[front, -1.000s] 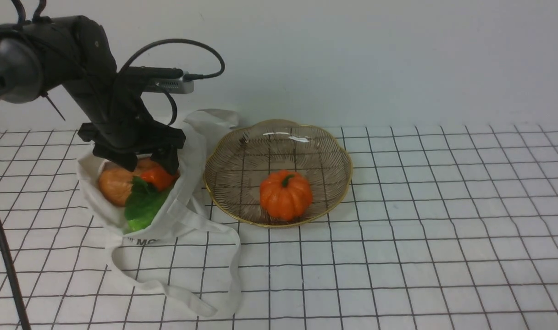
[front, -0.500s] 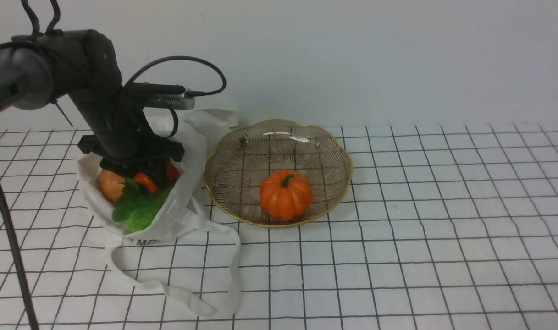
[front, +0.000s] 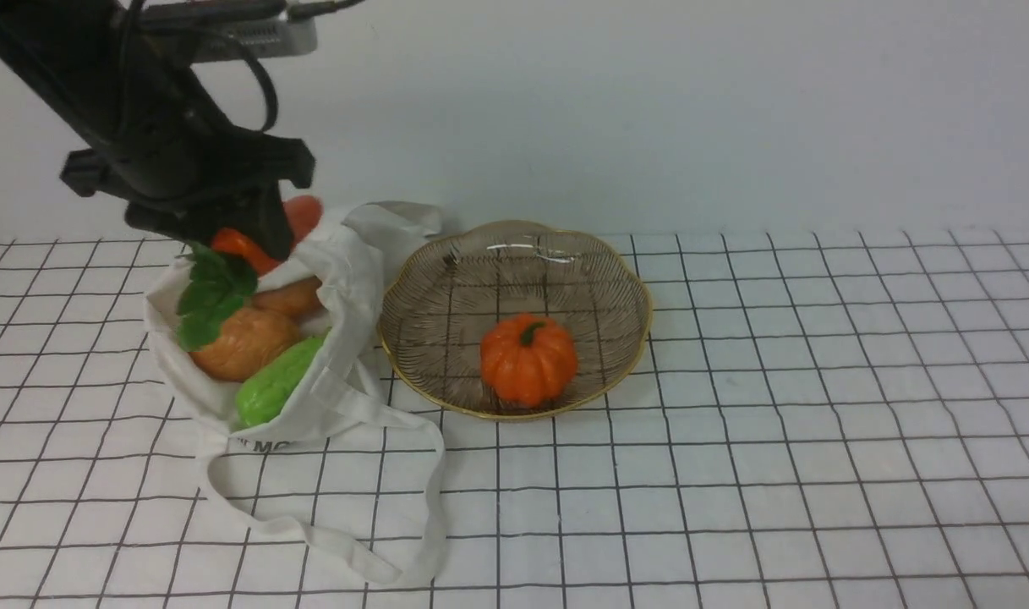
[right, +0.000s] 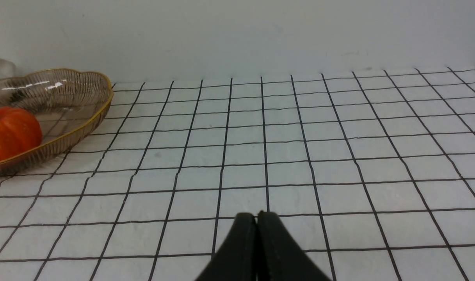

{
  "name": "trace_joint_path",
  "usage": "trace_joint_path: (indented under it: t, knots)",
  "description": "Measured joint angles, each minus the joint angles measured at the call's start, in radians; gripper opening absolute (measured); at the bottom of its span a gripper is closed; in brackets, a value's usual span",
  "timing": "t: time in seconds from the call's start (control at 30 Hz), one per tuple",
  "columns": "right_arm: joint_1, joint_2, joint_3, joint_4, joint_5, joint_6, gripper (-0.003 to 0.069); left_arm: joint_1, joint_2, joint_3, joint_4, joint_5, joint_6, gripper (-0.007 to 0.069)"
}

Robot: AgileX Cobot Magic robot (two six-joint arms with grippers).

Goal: Take vegetables from bag on white checkered tablecloth place on plate.
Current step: 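Take the carrot out of the bag and place it on the plate with the left gripper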

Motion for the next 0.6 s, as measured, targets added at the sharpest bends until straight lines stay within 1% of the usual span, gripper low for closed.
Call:
trace_joint_path:
  t: [0.03, 0.07, 0.1, 0.13, 0.23, 0.27, 0.37, 0.4, 0.47, 0.53, 0.6]
  knots:
    - [0.0, 0.0, 0.0, 0.0, 0.0, 0.0, -0.0015, -0.013, 0.005, 0.0, -0.005, -0.008, 0.0, 0.0303]
    - [0.0, 0.0, 0.0, 0.0, 0.0, 0.0, -0.0015, -0.058, 0.029, 0.0, -0.013, -0.053, -0.002, 0.0303]
    - [0.0, 0.0, 0.0, 0.0, 0.0, 0.0, -0.0015, -0.064, 0.034, 0.0, -0.013, -0.053, -0.002, 0.0303]
    - [0.0, 0.0, 0.0, 0.0, 0.0, 0.0, -0.0015, -0.118, 0.082, 0.0, -0.018, -0.144, -0.002, 0.0303]
    - [0.0, 0.0, 0.0, 0.0, 0.0, 0.0, -0.0015, -0.174, 0.16, 0.0, -0.002, -0.272, -0.005, 0.0303]
    - [0.0, 0.0, 0.0, 0.0, 0.0, 0.0, -0.0015, -0.191, 0.205, 0.0, 0.018, -0.348, -0.012, 0.0303]
    - [0.0, 0.0, 0.0, 0.0, 0.0, 0.0, -0.0015, -0.212, 0.288, 0.003, 0.05, -0.478, -0.027, 0.0309]
    - [0.0, 0.0, 0.0, 0.0, 0.0, 0.0, -0.0015, -0.212, 0.288, 0.003, 0.05, -0.484, -0.028, 0.0311]
    - [0.0, 0.0, 0.0, 0.0, 0.0, 0.0, -0.0015, -0.214, 0.325, 0.003, 0.058, -0.542, -0.028, 0.0347]
    - [0.0, 0.0, 0.0, 0.0, 0.0, 0.0, -0.0015, -0.214, 0.344, 0.003, 0.059, -0.573, -0.029, 0.0428]
    - [0.0, 0.0, 0.0, 0.0, 0.0, 0.0, -0.0015, -0.214, 0.346, 0.003, 0.059, -0.583, -0.029, 0.0473]
